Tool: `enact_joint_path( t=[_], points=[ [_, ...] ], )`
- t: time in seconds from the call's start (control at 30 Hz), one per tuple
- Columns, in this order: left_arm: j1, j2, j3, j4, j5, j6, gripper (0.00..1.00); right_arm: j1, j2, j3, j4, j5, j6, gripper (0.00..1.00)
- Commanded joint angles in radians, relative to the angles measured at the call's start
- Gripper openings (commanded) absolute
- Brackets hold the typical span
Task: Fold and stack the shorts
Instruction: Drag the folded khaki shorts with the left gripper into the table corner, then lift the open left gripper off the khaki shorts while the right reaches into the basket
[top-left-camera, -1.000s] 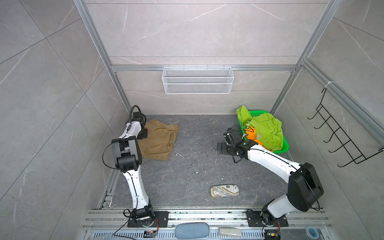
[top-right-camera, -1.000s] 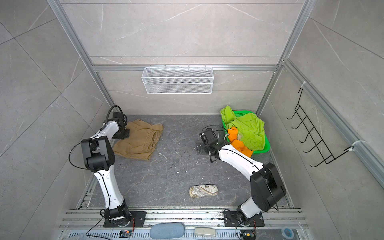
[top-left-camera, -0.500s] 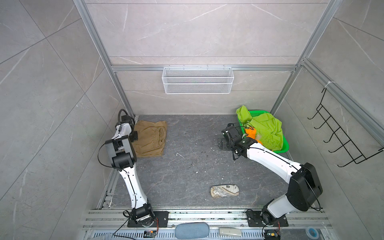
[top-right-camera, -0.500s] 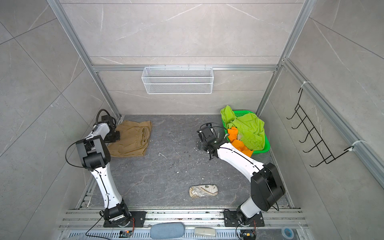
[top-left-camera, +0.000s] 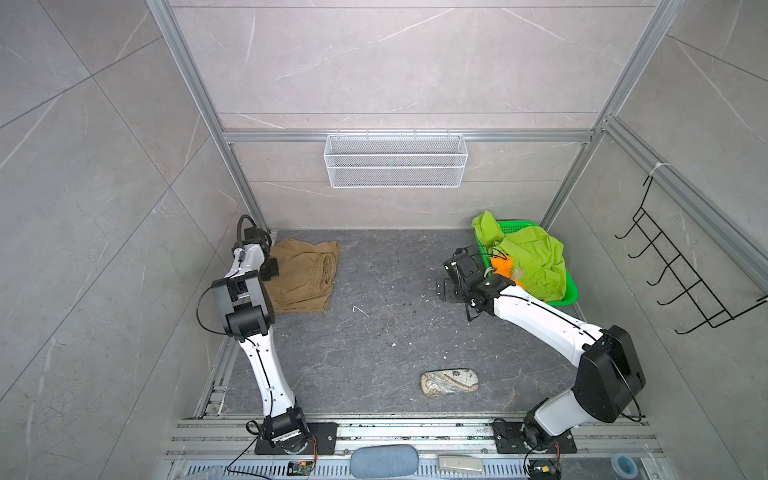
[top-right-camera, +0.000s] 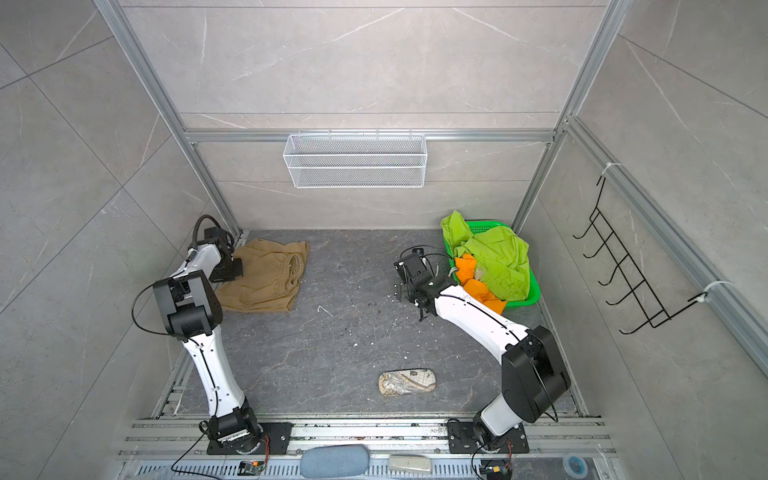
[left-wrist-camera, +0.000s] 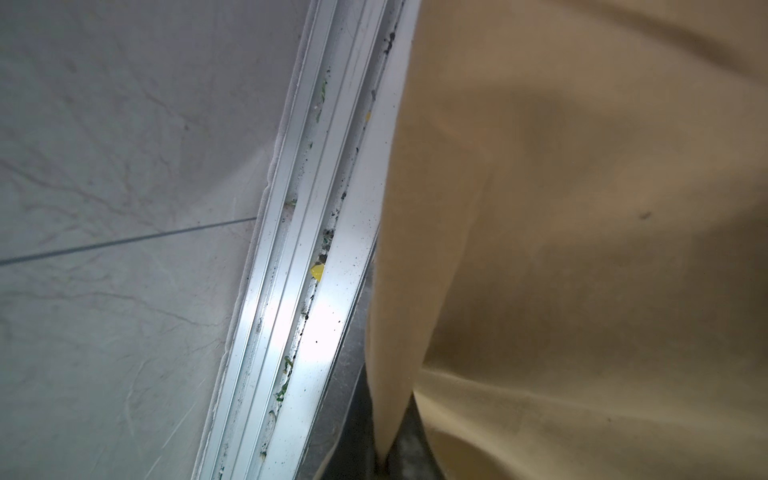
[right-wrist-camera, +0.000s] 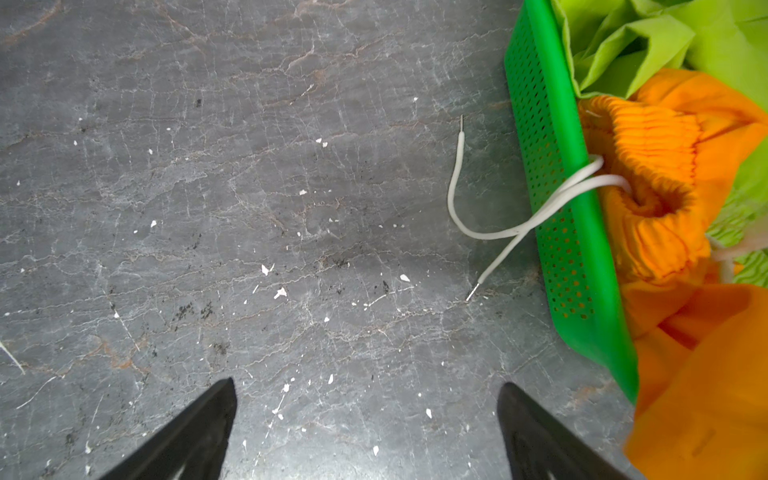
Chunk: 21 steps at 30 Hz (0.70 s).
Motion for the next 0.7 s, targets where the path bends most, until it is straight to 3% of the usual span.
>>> enact_joint_path(
  t=[0.0,0.07,0.13,0.4,0.57,0.67],
  points=[
    [-0.002,-0.005,0.047,-0.025,0.009,-0.039,0.35,-0.009,-0.034,0.014,-0.045,-0.018,0.019,0.99],
    [-0.002,-0.035,0.042,-0.023,0.015,-0.051,0.6,-0.012,-0.044,0.02,-0.062,-0.024,0.02,0.99],
    [-0.004,-0.078,0.025,-0.016,0.029,-0.068,0.99,-0.017,-0.067,0.023,-0.079,-0.028,0.024,0.99],
    [-0.1,-0.287,-0.068,0.001,0.045,-0.077,1.0,-0.046,-0.181,-0.009,-0.144,-0.02,0.034,0.99],
    [-0.251,-0.446,-0.153,0.027,-0.038,-0.04,1.0,-0.136,-0.251,0.004,-0.194,-0.017,0.024,0.99],
    [-0.388,-0.534,-0.196,0.068,-0.128,0.011,1.0,-0.205,-0.266,0.049,-0.237,0.013,0.016,0.99]
  ],
)
